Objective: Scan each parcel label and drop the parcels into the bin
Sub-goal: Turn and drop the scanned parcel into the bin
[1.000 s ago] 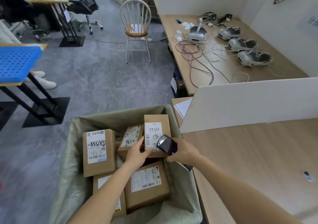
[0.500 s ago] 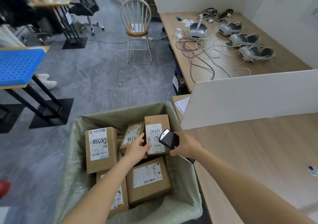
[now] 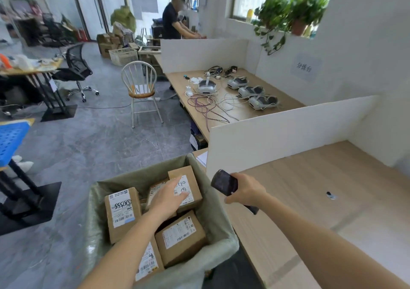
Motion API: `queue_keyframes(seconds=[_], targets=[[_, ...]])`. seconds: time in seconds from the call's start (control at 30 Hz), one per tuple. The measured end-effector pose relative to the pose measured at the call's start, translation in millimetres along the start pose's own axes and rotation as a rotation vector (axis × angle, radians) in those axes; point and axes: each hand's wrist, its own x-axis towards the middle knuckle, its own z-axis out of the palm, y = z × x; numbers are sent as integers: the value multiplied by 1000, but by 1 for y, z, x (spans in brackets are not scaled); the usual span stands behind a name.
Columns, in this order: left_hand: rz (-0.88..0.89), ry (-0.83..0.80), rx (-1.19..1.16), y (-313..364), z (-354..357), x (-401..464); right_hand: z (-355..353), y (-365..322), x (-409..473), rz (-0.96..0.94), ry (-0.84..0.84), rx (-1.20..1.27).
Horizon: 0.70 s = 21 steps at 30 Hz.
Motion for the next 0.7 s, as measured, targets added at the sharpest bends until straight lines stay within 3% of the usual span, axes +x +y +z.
queue_keyframes(seconds=[0.37, 0.7], targets=[[376, -65, 67, 114, -11, -152, -67, 20, -251, 131, 313, -119], [675, -197, 136, 256, 63, -272, -116, 108, -469, 378, 592, -138]])
